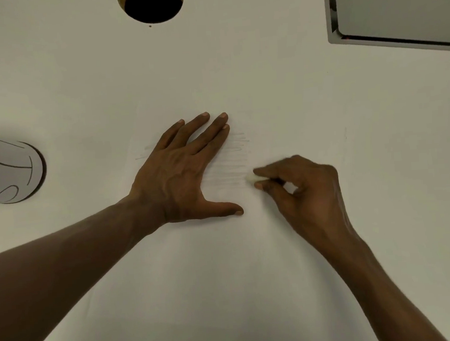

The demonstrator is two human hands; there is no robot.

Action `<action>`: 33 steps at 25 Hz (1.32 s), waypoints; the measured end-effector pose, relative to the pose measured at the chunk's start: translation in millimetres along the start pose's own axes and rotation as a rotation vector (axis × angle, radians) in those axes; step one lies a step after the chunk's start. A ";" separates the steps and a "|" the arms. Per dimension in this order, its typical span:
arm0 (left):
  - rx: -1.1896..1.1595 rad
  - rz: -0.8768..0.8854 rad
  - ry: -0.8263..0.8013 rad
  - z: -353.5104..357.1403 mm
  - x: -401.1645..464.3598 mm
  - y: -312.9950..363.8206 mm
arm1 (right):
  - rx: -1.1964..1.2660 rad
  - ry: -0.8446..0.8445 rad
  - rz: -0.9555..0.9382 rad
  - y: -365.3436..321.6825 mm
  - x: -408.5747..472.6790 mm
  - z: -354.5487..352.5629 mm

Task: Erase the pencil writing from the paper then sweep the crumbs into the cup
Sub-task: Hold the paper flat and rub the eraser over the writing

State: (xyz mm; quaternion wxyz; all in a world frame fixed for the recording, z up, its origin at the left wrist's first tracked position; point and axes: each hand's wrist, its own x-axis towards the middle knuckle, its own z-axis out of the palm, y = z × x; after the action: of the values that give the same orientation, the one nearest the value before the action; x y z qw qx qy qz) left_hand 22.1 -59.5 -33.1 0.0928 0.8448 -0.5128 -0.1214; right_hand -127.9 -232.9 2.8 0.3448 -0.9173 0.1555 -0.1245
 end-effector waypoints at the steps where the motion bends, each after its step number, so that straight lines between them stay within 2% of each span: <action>1: 0.003 -0.001 0.000 -0.1 0.2 -0.1 | 0.011 -0.003 -0.001 -0.4 -1.7 -0.2; 5: 0.009 0.010 0.000 1.1 -0.3 0.3 | 0.046 0.072 -0.029 5.5 48.8 7.5; 10: 0.002 0.005 -0.003 0.5 -0.4 -0.9 | -0.033 -0.012 -0.082 0.8 5.5 1.3; 15: 0.002 0.008 0.002 0.2 -0.1 0.3 | -0.012 0.079 -0.097 6.1 60.3 8.5; 20: 0.002 -0.001 0.006 1.4 -0.6 -0.7 | -0.061 0.049 -0.092 8.4 18.0 2.2; 24: 0.001 -0.001 0.008 0.8 -0.6 0.7 | -0.041 0.107 -0.124 13.4 62.0 7.3; 28: 0.003 -0.006 0.001 0.9 0.0 0.2 | -0.066 0.059 -0.100 15.8 25.4 1.1; 33: 0.001 0.002 0.008 0.0 -0.9 1.1 | -0.033 0.111 -0.135 14.4 64.3 8.0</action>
State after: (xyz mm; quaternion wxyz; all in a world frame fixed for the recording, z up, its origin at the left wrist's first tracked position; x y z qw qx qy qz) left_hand 20.8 -59.2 -32.7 0.0944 0.8448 -0.5134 -0.1178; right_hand -69.0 -262.3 -4.8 0.3114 -0.9229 0.1141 -0.1956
